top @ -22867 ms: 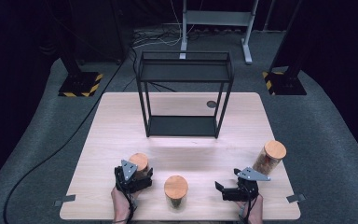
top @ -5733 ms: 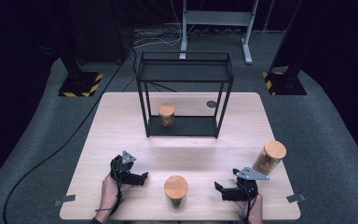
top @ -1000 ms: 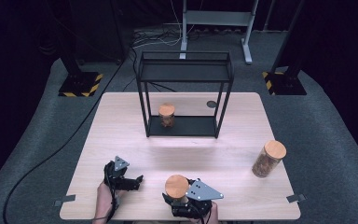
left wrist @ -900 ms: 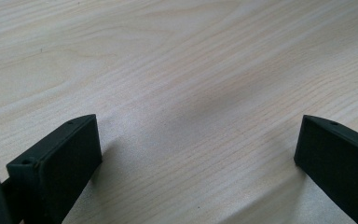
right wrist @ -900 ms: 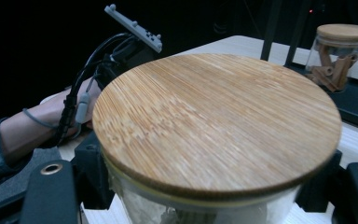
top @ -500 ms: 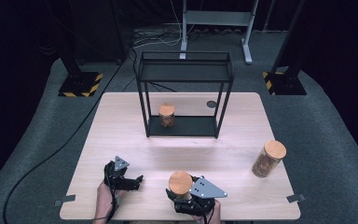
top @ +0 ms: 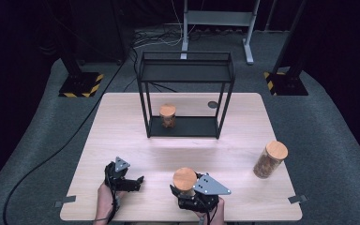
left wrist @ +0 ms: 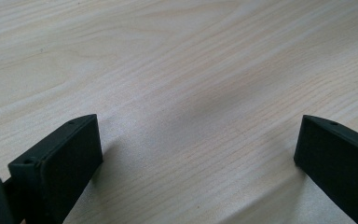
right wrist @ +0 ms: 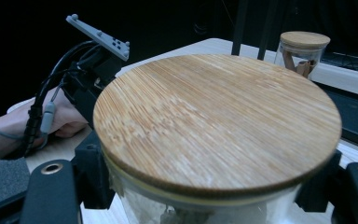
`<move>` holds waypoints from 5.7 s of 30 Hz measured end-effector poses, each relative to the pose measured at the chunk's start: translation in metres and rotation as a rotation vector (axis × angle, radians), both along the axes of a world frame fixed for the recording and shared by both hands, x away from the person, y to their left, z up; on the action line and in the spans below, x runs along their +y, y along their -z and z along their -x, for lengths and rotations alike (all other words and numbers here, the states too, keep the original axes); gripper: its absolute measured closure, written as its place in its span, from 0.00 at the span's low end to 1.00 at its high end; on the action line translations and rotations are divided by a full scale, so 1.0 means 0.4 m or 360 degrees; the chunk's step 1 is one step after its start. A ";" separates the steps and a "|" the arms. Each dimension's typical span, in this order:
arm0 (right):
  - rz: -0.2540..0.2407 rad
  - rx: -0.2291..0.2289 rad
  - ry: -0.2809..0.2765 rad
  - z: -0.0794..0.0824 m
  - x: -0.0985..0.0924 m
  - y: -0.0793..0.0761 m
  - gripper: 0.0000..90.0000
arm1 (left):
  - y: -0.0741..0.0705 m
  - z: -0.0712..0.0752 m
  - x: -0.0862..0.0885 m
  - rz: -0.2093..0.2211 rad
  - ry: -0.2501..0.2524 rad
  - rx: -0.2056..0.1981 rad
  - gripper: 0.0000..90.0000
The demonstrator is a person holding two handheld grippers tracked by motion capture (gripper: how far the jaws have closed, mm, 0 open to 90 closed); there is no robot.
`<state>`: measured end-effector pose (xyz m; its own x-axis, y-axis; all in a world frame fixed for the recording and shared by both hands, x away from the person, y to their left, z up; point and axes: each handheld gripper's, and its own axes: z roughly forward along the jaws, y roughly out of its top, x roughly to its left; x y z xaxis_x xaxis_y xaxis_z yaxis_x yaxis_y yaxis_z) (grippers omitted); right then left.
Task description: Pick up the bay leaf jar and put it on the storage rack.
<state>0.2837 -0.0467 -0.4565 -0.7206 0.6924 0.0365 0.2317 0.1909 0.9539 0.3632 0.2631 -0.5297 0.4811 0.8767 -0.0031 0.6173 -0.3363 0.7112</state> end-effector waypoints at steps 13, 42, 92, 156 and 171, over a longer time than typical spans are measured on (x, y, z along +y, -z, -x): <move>0.0038 -0.0009 0.0001 -0.030 0.007 -0.011 0.27 | 0.000 0.000 0.000 -0.0003 0.0000 -0.0001 0.00; 0.0055 -0.0065 0.0049 -0.083 0.000 -0.042 0.28 | 0.000 0.000 0.000 -0.0002 0.0001 0.0002 0.00; 0.0045 -0.0079 0.0139 -0.195 -0.009 -0.074 0.28 | 0.000 0.000 0.000 -0.0002 0.0001 0.0000 0.00; 0.0082 -0.0099 0.0220 -0.346 -0.005 -0.119 0.28 | 0.000 0.000 0.000 0.0000 -0.0001 -0.0001 0.00; 0.0074 -0.0089 0.0228 -0.381 -0.001 -0.124 0.28 | 0.000 0.000 0.000 0.0000 -0.0001 -0.0001 0.00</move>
